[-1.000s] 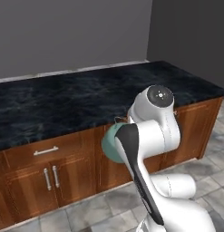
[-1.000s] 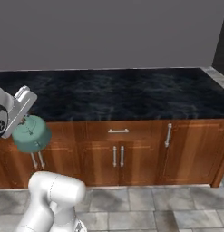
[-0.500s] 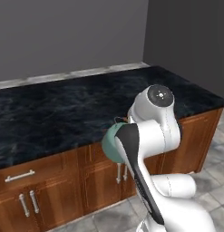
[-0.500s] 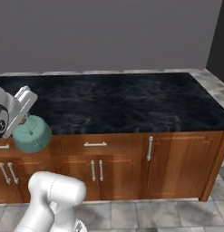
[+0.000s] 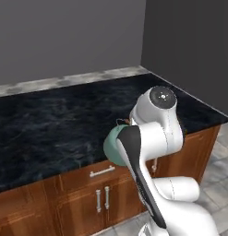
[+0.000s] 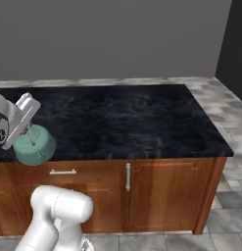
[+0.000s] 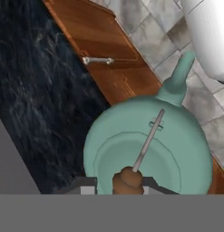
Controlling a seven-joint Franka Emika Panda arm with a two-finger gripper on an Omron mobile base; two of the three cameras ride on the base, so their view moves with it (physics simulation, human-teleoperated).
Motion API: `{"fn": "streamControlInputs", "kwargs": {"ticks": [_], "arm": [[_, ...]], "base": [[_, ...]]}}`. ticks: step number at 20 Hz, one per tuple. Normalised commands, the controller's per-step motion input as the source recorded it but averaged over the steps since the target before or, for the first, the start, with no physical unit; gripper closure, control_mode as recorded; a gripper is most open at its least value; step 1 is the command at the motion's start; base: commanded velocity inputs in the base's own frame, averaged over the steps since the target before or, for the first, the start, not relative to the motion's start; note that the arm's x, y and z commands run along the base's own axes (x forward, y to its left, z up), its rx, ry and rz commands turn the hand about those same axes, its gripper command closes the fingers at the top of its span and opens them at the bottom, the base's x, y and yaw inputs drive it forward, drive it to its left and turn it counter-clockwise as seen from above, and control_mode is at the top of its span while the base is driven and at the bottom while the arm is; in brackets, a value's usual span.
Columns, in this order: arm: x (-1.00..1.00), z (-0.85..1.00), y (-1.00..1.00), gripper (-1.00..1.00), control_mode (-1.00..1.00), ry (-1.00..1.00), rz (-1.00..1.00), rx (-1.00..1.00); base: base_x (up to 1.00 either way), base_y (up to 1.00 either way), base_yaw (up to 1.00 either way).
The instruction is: The kettle is done boiling. Turn off the stove, then wait for 300 timesteps before moving the kettle to the dining table.
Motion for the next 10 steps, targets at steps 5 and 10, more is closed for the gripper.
{"fn": "streamControlInputs", "kwargs": {"ticks": [5,10], "arm": [[0.0,0.0,0.0,1.0,1.0,0.0,0.0,0.0],[0.0,0.0,0.0,1.0,1.0,0.0,0.0,0.0]], "base": [[0.69,-0.72,0.04],[0.73,-0.72,0.08]]}}
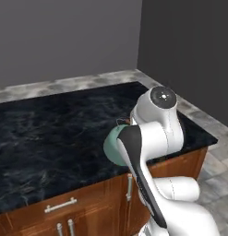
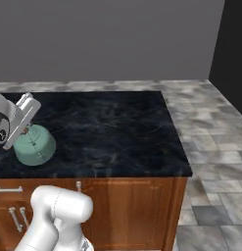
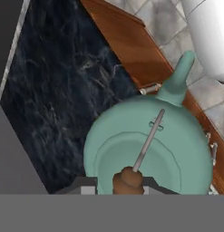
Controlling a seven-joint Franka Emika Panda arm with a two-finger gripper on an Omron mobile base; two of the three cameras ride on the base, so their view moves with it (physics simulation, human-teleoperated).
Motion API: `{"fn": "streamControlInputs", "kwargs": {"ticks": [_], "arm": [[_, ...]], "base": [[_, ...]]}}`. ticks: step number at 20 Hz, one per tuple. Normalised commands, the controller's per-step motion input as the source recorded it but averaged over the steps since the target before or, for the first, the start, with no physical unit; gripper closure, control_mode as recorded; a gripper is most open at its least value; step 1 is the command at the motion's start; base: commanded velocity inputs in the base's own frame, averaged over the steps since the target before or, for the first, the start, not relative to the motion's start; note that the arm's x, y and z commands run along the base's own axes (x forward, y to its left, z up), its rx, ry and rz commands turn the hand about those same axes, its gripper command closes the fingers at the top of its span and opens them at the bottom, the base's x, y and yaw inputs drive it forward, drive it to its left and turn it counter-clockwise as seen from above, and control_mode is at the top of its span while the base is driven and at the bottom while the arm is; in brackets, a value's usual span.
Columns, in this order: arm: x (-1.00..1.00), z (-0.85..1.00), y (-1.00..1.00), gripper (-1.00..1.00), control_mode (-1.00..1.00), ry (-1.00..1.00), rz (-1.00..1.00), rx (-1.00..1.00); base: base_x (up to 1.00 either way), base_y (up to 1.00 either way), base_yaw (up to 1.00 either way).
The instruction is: The kettle is done boiling. Turn off the stove, then wait for 300 timesteps before moving the kettle to the dining table.
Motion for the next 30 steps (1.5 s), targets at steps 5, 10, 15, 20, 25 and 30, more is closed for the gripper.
{"fn": "streamControlInputs", "kwargs": {"ticks": [5,10,15,20,25,30], "arm": [[0.0,0.0,0.0,1.0,1.0,0.0,0.0,0.0],[0.0,0.0,0.0,1.0,1.0,0.0,0.0,0.0],[0.0,0.0,0.0,1.0,1.0,0.0,0.0,0.0],[0.0,0.0,0.0,1.0,1.0,0.0,0.0,0.0],[0.0,0.0,0.0,1.0,1.0,0.0,0.0,0.0],[0.0,0.0,0.0,1.0,1.0,0.0,0.0,0.0]], "base": [[0.7,-0.75,0.11],[0.65,-0.76,0.13],[0.35,-0.69,0.17],[0.12,-0.57,0.24],[0.23,-0.65,0.23],[0.2,-0.72,0.24]]}}
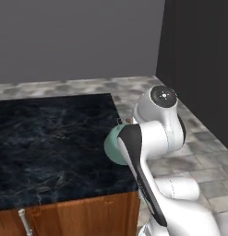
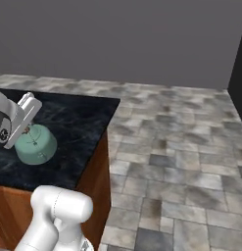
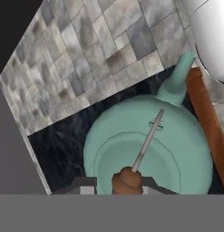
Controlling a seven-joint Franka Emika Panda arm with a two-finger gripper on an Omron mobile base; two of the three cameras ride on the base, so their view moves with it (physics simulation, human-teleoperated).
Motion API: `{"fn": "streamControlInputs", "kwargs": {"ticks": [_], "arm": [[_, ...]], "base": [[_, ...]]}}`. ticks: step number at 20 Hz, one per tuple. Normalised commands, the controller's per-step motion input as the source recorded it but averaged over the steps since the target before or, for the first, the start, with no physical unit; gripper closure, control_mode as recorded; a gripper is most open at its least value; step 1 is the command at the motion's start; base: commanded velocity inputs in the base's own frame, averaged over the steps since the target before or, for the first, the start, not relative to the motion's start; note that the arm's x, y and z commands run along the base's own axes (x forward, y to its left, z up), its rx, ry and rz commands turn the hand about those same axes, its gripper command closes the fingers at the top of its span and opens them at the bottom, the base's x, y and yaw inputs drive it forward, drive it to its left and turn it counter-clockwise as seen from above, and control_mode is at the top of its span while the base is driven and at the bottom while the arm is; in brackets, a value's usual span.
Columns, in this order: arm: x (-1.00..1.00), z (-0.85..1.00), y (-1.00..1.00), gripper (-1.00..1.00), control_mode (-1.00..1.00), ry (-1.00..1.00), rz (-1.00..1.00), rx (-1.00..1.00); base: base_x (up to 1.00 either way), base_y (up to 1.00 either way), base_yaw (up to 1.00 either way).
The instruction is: The kettle is done boiling. Turn off the stove, then wait for 300 timesteps before moving the kettle to the dining table.
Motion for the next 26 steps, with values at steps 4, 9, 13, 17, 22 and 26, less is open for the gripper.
{"fn": "streamControlInputs", "kwargs": {"ticks": [4,9,13,17,22,26], "arm": [[0.0,0.0,0.0,1.0,1.0,0.0,0.0,0.0],[0.0,0.0,0.0,1.0,1.0,0.0,0.0,0.0],[0.0,0.0,0.0,1.0,1.0,0.0,0.0,0.0],[0.0,0.0,0.0,1.0,1.0,0.0,0.0,0.0],[0.0,0.0,0.0,1.0,1.0,0.0,0.0,0.0],[0.0,0.0,0.0,1.0,1.0,0.0,0.0,0.0]], "base": [[0.14,-0.73,0.28],[0.16,-0.69,0.31],[0.31,-0.6,0.3],[0.41,-0.57,0.32],[0.42,-0.57,0.34],[0.43,-0.52,0.35]]}}
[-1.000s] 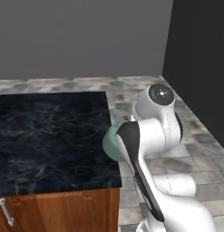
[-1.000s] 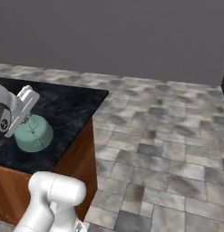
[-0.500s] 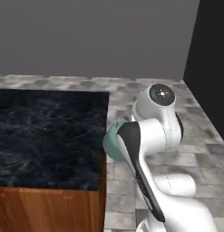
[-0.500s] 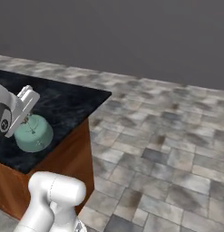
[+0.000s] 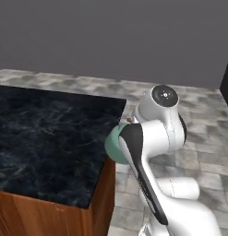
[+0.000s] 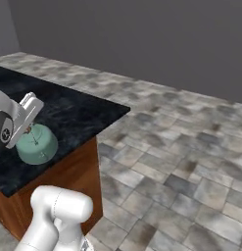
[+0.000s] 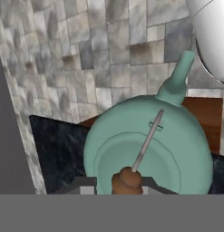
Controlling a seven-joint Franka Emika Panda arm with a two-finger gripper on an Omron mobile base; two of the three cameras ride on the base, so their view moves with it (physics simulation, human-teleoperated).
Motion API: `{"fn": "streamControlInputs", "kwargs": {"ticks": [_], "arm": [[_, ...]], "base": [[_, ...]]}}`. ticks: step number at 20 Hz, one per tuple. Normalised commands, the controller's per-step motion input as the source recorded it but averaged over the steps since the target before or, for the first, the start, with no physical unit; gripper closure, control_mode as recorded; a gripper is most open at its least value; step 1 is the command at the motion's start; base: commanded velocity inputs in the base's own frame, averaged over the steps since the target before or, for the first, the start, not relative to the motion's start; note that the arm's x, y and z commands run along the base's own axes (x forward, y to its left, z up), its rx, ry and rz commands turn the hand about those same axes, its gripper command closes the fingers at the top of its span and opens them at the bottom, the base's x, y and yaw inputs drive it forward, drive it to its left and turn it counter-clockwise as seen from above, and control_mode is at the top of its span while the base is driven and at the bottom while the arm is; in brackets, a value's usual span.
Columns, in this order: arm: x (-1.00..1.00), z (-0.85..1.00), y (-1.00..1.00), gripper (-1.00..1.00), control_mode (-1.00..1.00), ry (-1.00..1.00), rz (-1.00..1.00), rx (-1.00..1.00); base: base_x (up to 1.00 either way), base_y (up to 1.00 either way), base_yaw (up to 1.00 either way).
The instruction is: The kettle is done boiling. Turn off the stove, then wait for 300 timesteps before moving the kettle to the dining table.
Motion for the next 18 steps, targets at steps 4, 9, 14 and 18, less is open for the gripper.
{"fn": "streamControlInputs", "kwargs": {"ticks": [4,9,14,18], "arm": [[0.0,0.0,0.0,1.0,1.0,0.0,0.0,0.0],[0.0,0.0,0.0,1.0,1.0,0.0,0.0,0.0],[0.0,0.0,0.0,1.0,1.0,0.0,0.0,0.0],[0.0,0.0,0.0,1.0,1.0,0.0,0.0,0.0]], "base": [[0.43,-0.51,0.37],[0.4,-0.49,0.38],[0.38,-0.49,0.38],[0.36,-0.49,0.38]]}}
